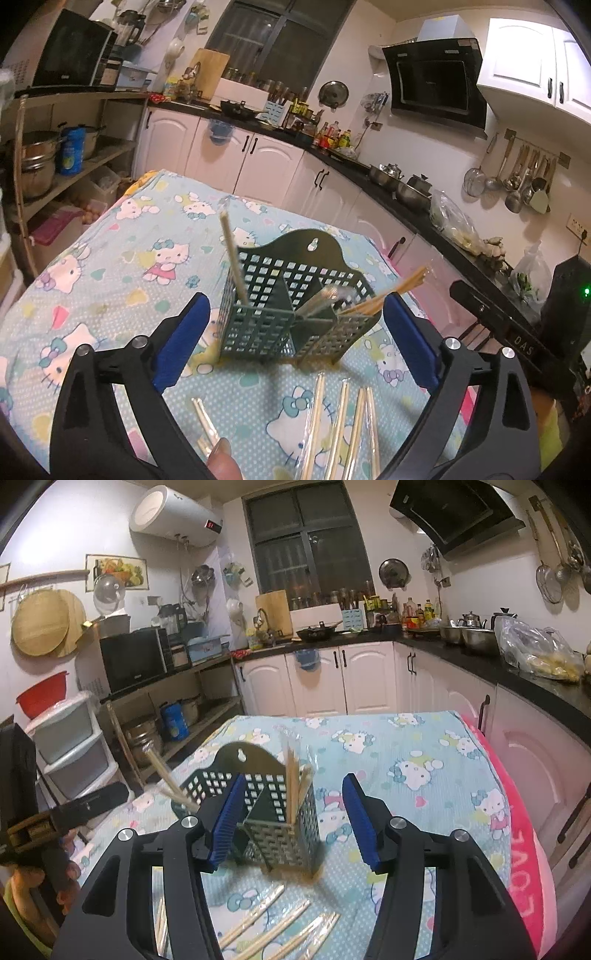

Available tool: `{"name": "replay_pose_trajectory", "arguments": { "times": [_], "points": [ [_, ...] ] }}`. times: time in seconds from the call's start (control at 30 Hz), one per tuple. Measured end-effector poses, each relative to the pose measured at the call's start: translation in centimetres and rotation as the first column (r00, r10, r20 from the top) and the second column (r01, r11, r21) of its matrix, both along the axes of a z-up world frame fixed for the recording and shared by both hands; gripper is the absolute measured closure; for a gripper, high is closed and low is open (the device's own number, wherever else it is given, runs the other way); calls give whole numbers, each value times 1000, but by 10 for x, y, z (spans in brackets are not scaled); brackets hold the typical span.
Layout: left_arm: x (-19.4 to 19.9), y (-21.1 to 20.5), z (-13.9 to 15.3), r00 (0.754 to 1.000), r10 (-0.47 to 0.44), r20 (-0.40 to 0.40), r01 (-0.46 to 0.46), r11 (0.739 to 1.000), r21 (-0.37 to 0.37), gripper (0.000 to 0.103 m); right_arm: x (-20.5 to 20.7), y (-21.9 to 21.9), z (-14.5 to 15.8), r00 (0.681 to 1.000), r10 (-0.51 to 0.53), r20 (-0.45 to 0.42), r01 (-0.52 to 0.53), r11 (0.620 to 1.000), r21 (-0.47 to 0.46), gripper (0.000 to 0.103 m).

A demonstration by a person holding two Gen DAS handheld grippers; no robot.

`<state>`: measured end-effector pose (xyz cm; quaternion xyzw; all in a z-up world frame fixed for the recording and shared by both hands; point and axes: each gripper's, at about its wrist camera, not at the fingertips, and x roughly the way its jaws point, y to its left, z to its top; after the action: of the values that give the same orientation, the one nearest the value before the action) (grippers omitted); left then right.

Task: Organize utensils
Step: 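Withdraw both open tools from the holder toward the remaining chopsticks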

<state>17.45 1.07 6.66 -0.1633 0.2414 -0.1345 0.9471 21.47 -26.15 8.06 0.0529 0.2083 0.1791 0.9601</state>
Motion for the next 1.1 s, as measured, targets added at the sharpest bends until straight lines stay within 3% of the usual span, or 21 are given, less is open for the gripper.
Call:
{"name": "replay_pose_trajectory", "arguments": {
  "times": [0.67,1.1],
  "points": [
    [-29,30,-29,996,42,-76,-43,999,-8,16,-32,14,-35,995,43,-93,-47,998,-42,50],
    [-35,36,-56,988,41,-149,-41,999,3,16,-34,21,-70,978,61,-201,-73,996,-53,50]
  ]
}}
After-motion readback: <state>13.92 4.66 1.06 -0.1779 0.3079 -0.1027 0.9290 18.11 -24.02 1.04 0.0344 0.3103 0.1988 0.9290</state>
